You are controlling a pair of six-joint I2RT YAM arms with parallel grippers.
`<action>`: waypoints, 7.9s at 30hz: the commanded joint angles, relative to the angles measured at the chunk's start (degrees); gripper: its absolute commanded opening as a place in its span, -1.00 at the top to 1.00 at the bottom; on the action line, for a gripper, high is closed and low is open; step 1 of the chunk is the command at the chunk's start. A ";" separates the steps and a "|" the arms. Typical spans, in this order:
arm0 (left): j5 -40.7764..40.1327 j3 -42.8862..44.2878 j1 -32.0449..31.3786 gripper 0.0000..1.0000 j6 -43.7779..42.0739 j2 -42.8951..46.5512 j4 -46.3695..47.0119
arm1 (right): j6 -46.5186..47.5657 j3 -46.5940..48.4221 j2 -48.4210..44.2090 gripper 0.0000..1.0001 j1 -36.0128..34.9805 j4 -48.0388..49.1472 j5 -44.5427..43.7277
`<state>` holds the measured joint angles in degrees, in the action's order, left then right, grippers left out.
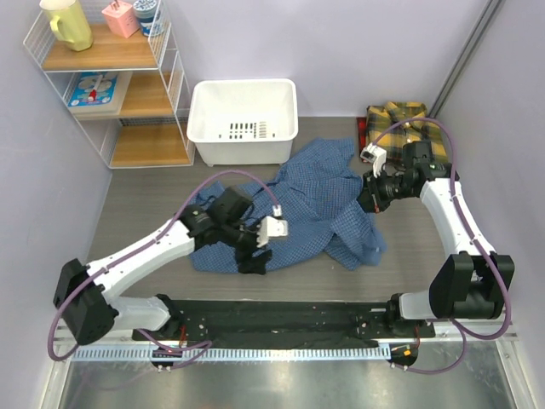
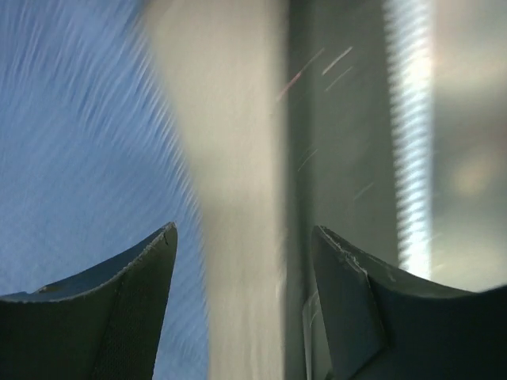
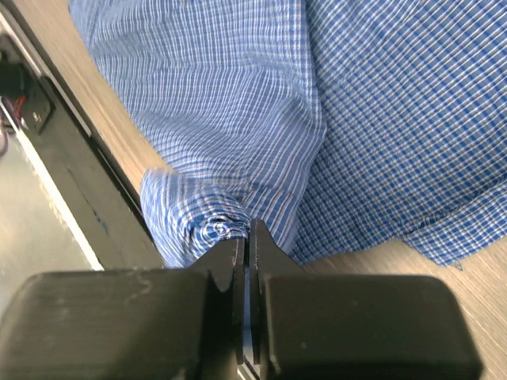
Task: Fold and stack the long sleeve shirts
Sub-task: Flatten the shirt out
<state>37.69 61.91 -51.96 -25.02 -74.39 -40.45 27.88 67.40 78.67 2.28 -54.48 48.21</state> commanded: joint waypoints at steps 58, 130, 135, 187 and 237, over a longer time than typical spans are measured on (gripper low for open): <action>-30.65 -1.80 11.54 -0.60 2.77 -17.97 27.43 | -5.38 23.66 26.00 0.97 -2.28 6.14 -5.58; -5.10 9.37 31.13 0.46 4.62 -25.45 10.84 | -0.37 19.53 22.58 0.97 -6.85 1.48 -2.24; -5.34 10.33 31.13 0.02 6.21 -26.24 11.26 | -0.46 19.62 23.10 0.98 -6.85 1.48 -2.24; -20.38 0.58 36.50 -0.33 -26.81 19.38 -35.56 | 20.82 10.20 1.61 -0.29 -19.54 -20.94 -19.48; -31.53 4.12 40.98 -0.29 -4.25 -25.27 -7.19 | 8.68 14.54 34.09 0.59 -16.96 -2.48 -33.52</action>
<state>9.61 67.26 -11.22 -31.24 -97.23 -50.46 37.65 82.78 111.00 -14.28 -58.24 14.94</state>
